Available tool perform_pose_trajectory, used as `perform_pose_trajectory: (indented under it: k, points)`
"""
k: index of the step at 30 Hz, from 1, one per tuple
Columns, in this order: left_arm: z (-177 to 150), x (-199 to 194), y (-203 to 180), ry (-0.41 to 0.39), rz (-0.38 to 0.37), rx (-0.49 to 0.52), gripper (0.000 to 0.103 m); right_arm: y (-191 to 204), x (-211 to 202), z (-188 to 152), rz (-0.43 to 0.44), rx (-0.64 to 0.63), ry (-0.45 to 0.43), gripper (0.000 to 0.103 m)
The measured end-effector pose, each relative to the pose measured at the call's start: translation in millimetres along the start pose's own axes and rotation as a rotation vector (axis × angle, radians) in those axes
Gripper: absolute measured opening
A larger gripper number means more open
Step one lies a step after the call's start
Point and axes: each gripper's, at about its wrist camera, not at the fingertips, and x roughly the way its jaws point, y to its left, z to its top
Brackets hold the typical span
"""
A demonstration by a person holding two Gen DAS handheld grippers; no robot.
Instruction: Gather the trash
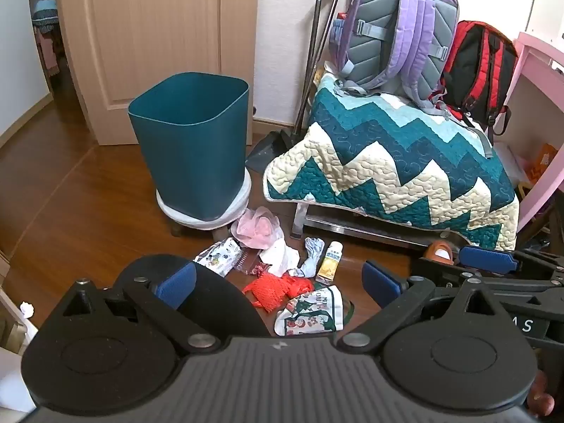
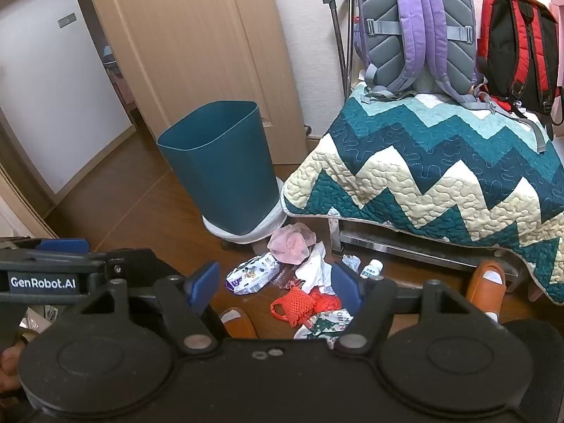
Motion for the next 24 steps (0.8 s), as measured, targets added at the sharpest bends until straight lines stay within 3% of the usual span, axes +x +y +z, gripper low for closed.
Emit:
perform_pose_trajectory:
  k: [24]
  points:
    - [-3,-4,-4,-0.014,0.003,-0.006,0.101,1,-8,4,-0.010,-0.004,-0.032,0.069]
